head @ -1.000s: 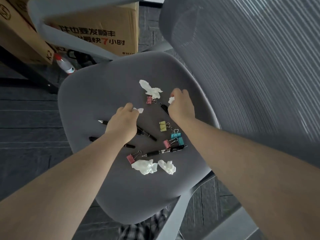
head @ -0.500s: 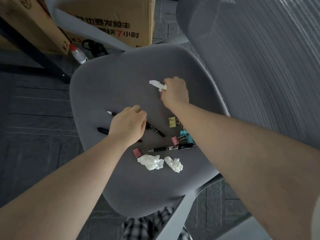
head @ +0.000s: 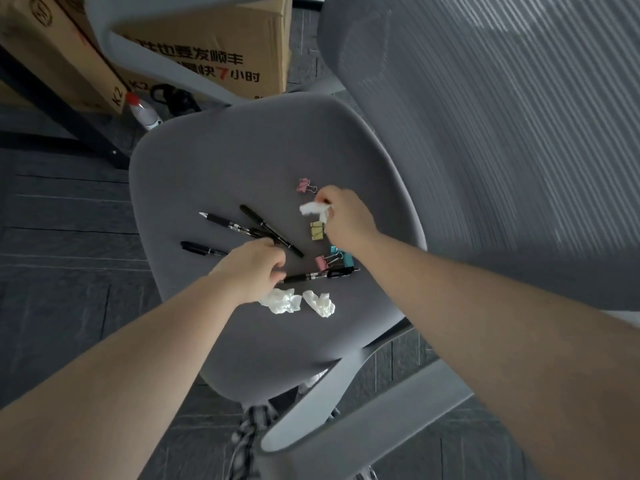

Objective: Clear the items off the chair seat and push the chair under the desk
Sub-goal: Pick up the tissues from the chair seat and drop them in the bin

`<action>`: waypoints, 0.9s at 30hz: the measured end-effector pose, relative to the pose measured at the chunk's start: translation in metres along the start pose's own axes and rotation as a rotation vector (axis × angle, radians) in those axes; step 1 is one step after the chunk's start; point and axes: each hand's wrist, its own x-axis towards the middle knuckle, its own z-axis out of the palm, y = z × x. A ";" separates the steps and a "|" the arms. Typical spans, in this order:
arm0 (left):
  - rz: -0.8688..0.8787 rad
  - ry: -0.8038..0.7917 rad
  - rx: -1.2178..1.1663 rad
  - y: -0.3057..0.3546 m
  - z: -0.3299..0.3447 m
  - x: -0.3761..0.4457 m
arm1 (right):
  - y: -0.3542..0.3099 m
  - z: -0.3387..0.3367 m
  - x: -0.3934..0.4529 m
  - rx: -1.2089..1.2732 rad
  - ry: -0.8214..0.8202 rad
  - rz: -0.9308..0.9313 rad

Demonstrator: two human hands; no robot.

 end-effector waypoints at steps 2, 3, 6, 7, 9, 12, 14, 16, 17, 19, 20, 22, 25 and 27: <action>0.011 -0.100 0.026 0.007 0.004 -0.009 | 0.007 0.006 -0.018 -0.064 -0.161 0.002; 0.016 -0.127 0.043 0.010 0.007 -0.013 | 0.011 0.009 -0.025 -0.114 -0.233 0.016; 0.004 -0.161 0.090 0.015 0.013 -0.017 | 0.012 0.019 -0.036 -0.247 -0.369 0.027; 0.002 -0.169 0.112 0.014 0.016 -0.017 | 0.011 0.022 -0.038 -0.263 -0.417 0.027; 0.015 -0.185 0.183 0.013 0.019 -0.015 | 0.008 0.028 -0.043 -0.312 -0.510 -0.005; 0.023 -0.179 0.259 0.012 0.024 -0.013 | 0.008 0.039 -0.046 -0.474 -0.614 -0.089; 0.019 -0.157 0.243 0.011 0.027 -0.012 | 0.009 0.045 -0.049 -0.573 -0.638 -0.133; 0.041 -0.134 0.226 0.011 0.028 -0.013 | 0.006 0.047 -0.050 -0.693 -0.634 -0.193; 0.064 -0.119 0.222 0.011 0.028 -0.014 | 0.003 0.049 -0.050 -0.739 -0.629 -0.214; 0.105 -0.084 0.218 0.011 0.029 -0.018 | 0.001 0.051 -0.052 -0.789 -0.606 -0.217; 0.116 -0.061 0.217 0.011 0.029 -0.020 | 0.001 0.052 -0.053 -0.785 -0.589 -0.210; 0.121 -0.017 0.222 0.011 0.028 -0.025 | 0.000 0.051 -0.054 -0.737 -0.521 -0.201; 0.117 0.048 0.252 0.007 0.022 -0.036 | -0.009 0.044 -0.054 -0.589 -0.417 -0.170; 0.101 0.121 0.257 0.002 0.014 -0.043 | -0.022 0.036 -0.055 -0.460 -0.387 -0.116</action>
